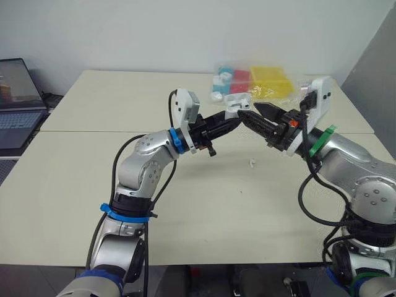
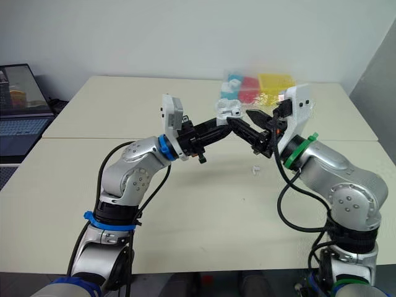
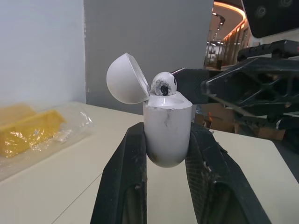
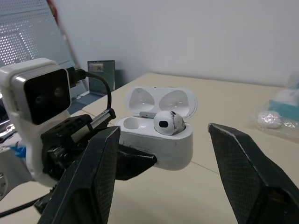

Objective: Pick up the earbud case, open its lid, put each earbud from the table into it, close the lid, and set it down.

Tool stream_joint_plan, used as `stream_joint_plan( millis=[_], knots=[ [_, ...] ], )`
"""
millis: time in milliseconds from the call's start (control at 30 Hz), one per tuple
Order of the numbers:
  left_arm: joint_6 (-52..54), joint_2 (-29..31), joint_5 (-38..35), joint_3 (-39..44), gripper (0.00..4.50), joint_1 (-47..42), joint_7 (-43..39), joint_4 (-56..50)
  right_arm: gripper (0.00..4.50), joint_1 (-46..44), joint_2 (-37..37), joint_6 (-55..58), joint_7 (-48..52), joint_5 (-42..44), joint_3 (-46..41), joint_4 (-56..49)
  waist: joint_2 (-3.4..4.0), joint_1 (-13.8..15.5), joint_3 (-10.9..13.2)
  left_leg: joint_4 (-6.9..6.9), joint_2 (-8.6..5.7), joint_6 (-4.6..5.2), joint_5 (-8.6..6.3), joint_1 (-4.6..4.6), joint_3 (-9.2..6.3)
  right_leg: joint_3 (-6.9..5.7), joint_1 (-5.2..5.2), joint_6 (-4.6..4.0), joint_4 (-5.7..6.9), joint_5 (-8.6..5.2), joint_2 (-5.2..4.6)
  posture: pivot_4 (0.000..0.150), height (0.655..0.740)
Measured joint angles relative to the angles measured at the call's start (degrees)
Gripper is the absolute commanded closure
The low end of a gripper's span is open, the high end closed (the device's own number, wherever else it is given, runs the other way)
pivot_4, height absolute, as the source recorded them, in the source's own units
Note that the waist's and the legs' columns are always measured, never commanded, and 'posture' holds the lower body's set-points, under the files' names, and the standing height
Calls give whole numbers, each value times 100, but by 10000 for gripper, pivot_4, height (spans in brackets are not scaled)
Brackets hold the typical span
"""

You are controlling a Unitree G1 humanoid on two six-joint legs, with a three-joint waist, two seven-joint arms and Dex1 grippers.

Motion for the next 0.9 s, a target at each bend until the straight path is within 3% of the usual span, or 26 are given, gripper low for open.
stream_joint_plan(
  millis=[33,100,200,267,367,600,900],
  knots=[
    [-8,99,3,34,37627,23,-64,3,13991,-58,-345,60,274,32,-36,129,0,0,0,-3,2,0,0,0,1,-1,3,4,-13,4,1,1500,7400],
    [-39,232,22,82,37627,58,-143,25,8588,-82,-778,66,699,-24,-21,327,0,1,0,-3,3,2,-2,-3,2,0,3,5,-22,5,2,1500,7400],
    [-117,492,56,109,37627,142,-306,81,190,-74,-1787,24,1545,-774,806,877,-1,-1,0,-3,3,7,-4,-6,6,1,4,2,-31,7,0,1500,7400],
    [-163,566,65,190,37627,222,-330,127,190,-64,-1802,-78,1786,-1176,1130,1299,0,-4,0,-3,2,7,-5,-8,10,6,-2,2,-30,8,0,1500,7400],
    [-167,605,68,242,37627,284,-293,124,190,-103,-1344,-273,1788,-1609,1335,1895,-1,-13,0,-4,4,7,-5,-9,6,5,-2,5,-27,10,4,1500,7400],
    [-109,596,59,314,37627,590,39,-241,190,391,233,-978,728,-2701,1437,2685,0,24,0,-2,1,7,-5,-18,2,1,-4,-4,-26,18,1,1500,7400],
    [20,590,47,307,37627,655,218,-445,190,1187,977,-2354,409,-3879,1585,3155,0,2,0,5,-1,7,-4,-12,12,9,-2,20,-24,25,-2,1500,7400]
  ],
)
